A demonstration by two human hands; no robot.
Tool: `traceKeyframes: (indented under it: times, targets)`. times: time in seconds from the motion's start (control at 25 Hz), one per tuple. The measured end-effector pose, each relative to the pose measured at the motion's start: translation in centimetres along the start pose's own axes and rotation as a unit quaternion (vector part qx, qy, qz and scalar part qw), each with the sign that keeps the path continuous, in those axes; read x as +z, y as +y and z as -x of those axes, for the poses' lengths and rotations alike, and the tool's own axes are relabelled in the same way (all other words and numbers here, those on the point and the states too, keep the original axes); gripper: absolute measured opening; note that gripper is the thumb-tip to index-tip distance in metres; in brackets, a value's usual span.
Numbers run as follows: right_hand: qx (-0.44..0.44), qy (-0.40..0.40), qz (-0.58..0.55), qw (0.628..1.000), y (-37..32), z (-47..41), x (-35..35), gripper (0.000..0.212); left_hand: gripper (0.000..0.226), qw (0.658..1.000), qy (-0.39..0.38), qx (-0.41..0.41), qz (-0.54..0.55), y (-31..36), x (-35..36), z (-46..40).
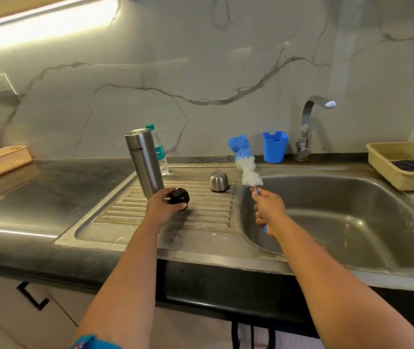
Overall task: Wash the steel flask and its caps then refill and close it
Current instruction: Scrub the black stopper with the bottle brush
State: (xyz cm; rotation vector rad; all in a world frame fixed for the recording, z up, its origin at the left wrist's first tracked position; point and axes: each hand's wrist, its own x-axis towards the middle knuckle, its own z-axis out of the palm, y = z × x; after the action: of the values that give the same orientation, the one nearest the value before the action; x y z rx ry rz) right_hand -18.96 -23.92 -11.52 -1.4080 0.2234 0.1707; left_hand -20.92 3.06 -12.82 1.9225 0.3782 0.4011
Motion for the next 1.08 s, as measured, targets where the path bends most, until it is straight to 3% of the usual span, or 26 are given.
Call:
traceKeyframes:
  times: [0.36,0.6,0.68,0.8,0.92,1.08]
  targets:
    - [-0.048,0.027,0.026,0.998,-0.1,-1.6,-1.0,0.017,0.052,0.992,0.010,0.071,-0.104,-1.0,2.1,-1.4]
    - [-0.053,0.028,0.050,0.997,-0.2,-1.7,-1.5,0.021,0.079,0.989,0.024,0.047,-0.136,-0.5,2.4,-0.9]
    - [-0.065,0.040,0.066,0.995,-0.3,-1.9,-1.8,0.025,0.088,0.981,0.083,0.069,-0.163,0.6,2.6,0.2]
    - [-0.095,0.081,0.114,0.986,-0.6,-2.4,-2.8,0.032,0.071,0.945,0.182,0.156,-0.222,3.0,3.9,1.8]
    - [-0.084,0.108,0.147,0.980,-0.6,-2.5,-4.2,0.032,0.054,0.935,0.110,0.230,-0.248,5.6,6.8,1.2]
    - [-0.094,0.126,0.192,0.969,-0.6,-2.9,-5.0,0.035,0.063,0.964,0.021,0.144,-0.222,7.2,11.7,-2.3]
